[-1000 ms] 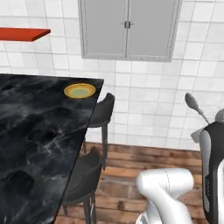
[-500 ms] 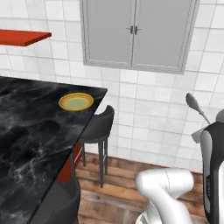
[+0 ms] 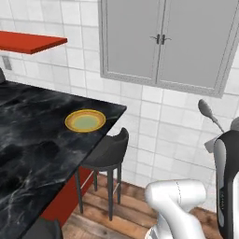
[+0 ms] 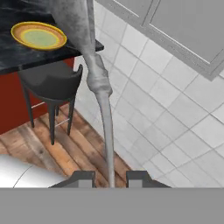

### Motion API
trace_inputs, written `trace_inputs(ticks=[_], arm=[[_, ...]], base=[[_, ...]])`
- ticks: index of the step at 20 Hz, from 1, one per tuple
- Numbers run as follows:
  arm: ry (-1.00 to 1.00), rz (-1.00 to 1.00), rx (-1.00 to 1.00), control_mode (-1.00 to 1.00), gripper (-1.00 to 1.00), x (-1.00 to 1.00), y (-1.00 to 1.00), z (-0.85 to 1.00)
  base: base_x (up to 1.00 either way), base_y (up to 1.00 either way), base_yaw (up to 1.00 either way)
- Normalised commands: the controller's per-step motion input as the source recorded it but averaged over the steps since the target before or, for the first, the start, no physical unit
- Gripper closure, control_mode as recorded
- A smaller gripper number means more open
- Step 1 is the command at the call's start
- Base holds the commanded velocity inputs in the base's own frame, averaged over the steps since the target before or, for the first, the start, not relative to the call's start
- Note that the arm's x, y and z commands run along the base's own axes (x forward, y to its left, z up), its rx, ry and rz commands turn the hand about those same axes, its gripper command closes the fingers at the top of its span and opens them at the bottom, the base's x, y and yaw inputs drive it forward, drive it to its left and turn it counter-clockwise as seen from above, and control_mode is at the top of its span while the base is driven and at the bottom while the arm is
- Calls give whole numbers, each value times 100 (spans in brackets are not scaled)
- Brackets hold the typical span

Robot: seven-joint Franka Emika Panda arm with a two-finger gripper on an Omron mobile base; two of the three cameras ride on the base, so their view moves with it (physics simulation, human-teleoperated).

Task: Take the fork and place it on the left side of the plate. Then take the spoon and place it on the right side of the plate. Make sure they're directly next to the plate.

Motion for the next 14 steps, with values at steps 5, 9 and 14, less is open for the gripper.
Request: trace_inputs(ticks=[5,9,14], arm=[[0,0,0,100,100,0,0,0],[0,0,0,100,100,0,0,0],[0,0,0,100,100,0,0,0]], base=[[64,-37,37],[67,-26,36],[61,-18,36]])
